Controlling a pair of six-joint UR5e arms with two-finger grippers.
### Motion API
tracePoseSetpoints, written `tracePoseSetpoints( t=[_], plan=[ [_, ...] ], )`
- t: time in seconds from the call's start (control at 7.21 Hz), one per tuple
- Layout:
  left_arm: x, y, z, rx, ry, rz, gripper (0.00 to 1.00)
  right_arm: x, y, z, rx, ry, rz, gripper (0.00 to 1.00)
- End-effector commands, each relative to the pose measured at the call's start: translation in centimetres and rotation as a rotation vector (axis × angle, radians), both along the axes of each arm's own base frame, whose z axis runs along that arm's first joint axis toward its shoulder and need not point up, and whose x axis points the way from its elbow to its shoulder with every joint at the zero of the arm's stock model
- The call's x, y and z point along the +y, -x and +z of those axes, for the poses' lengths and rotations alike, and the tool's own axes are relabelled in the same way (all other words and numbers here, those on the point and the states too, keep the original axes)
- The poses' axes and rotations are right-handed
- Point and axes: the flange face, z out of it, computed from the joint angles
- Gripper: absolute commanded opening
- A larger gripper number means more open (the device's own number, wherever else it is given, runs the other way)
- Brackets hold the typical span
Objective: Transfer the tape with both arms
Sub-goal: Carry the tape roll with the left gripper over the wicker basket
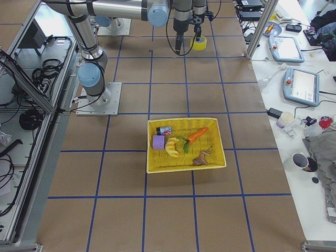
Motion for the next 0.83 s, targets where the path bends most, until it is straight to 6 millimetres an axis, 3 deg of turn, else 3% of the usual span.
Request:
tracePoseSetpoints(
  t=[0.0,0.14,0.42,0.69],
  plan=[
    [-2.1,-17.1,9.4,-0.013,-0.071,-0.078,0.0,0.6,-0.3,0.2,-0.008,0.004,0.001,1.0],
    [-1.8,-26.1,9.7,-0.126,-0.083,-0.187,0.0,0.6,-0.2,0.2,-0.001,0.003,0.001,1.0],
    [-0.7,-41.3,8.7,-0.189,-0.067,-0.21,0.0,1.1,-0.9,0.3,0.0,0.007,0.013,1.0],
    [0.6,-51.5,5.5,-0.235,-0.005,-0.268,0.0,2.1,-1.0,-0.4,-0.001,-0.007,0.016,1.0]
  ],
)
